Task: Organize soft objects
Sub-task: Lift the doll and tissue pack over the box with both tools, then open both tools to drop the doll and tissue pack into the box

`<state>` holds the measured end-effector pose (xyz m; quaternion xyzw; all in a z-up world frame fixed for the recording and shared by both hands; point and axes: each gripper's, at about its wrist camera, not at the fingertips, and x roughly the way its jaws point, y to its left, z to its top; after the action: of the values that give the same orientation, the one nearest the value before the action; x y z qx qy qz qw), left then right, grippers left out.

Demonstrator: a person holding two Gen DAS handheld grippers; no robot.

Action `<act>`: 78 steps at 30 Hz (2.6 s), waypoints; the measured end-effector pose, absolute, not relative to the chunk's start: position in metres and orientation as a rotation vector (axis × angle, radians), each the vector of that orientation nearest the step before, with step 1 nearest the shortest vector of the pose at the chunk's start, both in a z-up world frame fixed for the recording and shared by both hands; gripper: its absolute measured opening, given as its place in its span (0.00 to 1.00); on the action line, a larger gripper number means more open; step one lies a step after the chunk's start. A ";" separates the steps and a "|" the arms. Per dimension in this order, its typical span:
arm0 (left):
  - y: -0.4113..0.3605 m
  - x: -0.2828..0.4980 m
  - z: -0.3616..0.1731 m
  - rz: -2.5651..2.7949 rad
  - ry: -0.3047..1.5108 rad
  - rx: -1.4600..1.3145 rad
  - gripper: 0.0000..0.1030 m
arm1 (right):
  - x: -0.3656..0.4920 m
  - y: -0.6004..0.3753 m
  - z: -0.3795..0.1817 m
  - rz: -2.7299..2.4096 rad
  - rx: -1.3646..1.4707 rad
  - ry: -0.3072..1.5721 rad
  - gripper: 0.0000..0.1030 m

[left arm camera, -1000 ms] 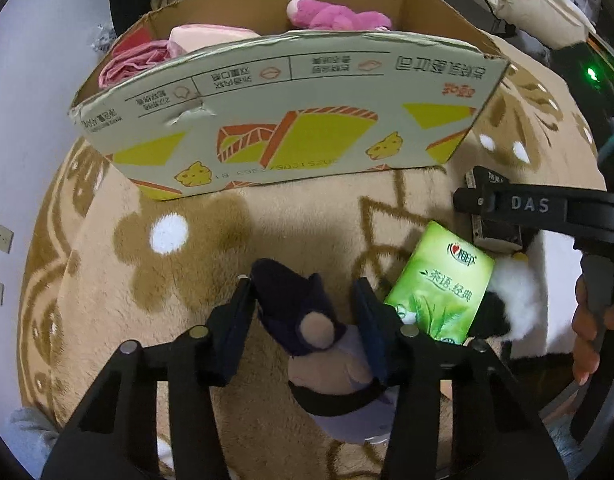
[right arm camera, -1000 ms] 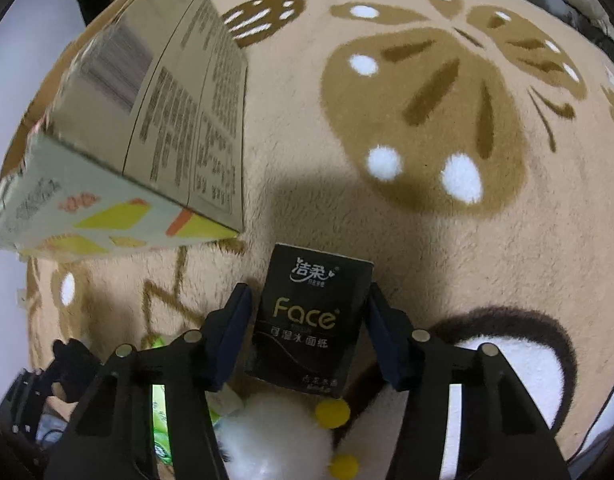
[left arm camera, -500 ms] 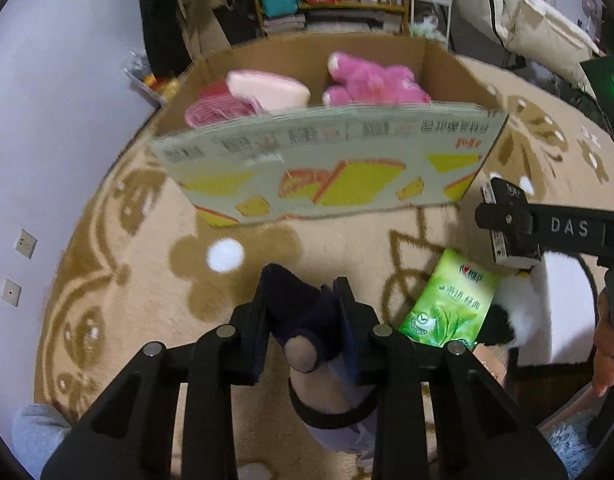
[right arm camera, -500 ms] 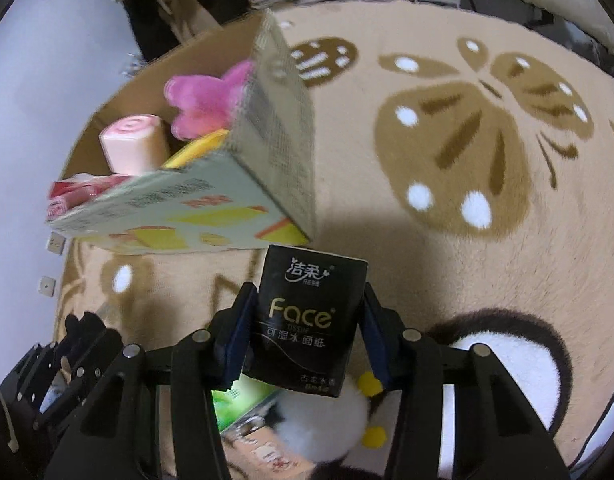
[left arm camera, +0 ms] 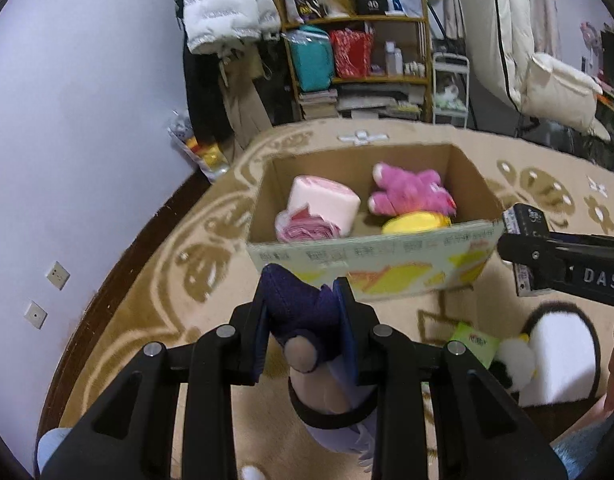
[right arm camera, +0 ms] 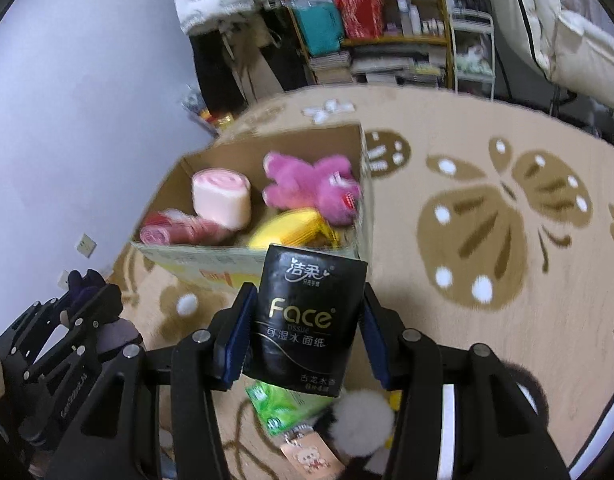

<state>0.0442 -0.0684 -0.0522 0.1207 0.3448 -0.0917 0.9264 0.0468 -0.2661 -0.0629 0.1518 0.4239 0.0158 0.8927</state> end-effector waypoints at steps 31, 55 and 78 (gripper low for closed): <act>-0.073 0.119 -0.001 -0.181 0.581 0.208 0.28 | 0.083 -0.246 -0.023 0.059 0.223 0.579 0.51; -0.091 0.165 -0.025 -0.240 0.620 0.195 0.29 | 0.131 -0.248 -0.046 0.094 0.226 0.622 0.52; -0.095 0.177 -0.050 -0.250 0.696 0.167 0.57 | 0.145 -0.263 -0.078 0.054 0.305 0.706 0.53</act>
<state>0.1770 -0.0953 -0.0496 0.0817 0.3397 -0.1218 0.9290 0.1448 -0.2632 -0.0775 0.1487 0.3441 0.0265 0.9267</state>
